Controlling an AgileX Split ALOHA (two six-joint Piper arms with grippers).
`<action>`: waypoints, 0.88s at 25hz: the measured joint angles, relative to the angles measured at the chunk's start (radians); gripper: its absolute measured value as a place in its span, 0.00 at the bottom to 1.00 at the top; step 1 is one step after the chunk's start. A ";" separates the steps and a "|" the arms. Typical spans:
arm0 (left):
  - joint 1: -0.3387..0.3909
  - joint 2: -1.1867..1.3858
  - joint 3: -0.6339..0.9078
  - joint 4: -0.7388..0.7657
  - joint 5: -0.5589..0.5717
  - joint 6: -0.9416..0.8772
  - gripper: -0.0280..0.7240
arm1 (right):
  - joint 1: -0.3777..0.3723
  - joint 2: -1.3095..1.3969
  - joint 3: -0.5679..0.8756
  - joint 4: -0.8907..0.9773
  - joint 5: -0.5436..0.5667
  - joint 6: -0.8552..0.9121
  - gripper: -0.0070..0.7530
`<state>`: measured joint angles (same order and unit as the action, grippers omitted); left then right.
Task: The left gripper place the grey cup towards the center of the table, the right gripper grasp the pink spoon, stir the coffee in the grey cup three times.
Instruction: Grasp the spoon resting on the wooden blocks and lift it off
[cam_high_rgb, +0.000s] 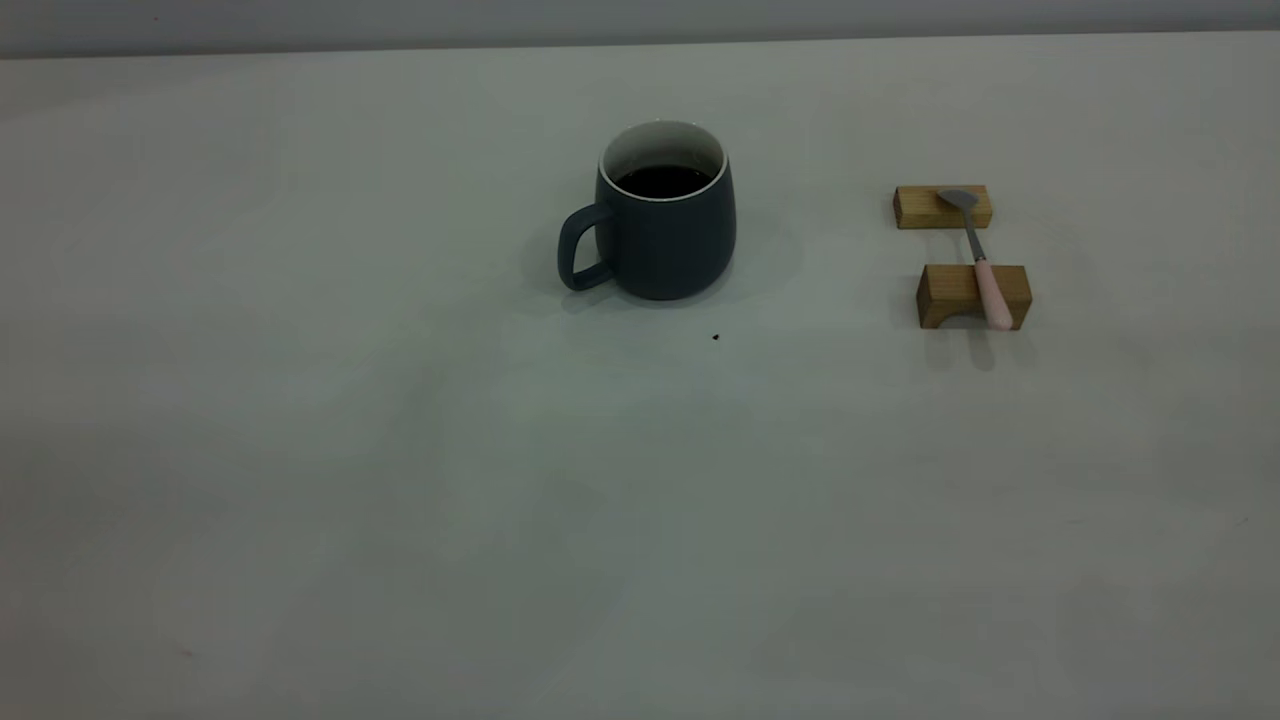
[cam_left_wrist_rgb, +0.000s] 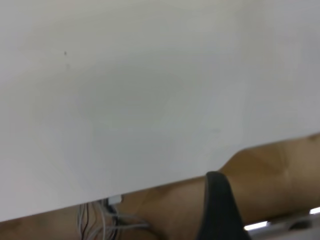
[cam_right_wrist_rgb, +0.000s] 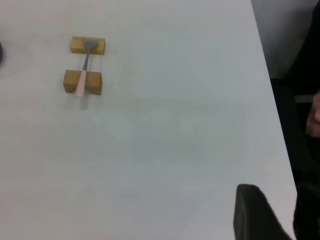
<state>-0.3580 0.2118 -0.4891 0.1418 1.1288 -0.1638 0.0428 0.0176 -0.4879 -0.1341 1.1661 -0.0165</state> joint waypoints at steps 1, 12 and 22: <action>0.024 -0.016 0.000 -0.003 0.001 0.000 0.79 | 0.000 0.000 0.000 0.000 0.000 0.000 0.32; 0.403 -0.228 0.000 -0.005 0.008 0.001 0.79 | 0.000 0.000 0.000 -0.083 -0.043 0.000 0.32; 0.439 -0.231 0.000 -0.006 0.012 0.001 0.79 | 0.000 0.000 0.000 0.001 -0.158 0.007 0.32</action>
<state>0.0812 -0.0188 -0.4891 0.1356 1.1405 -0.1628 0.0428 0.0176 -0.4879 -0.1330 1.0082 -0.0091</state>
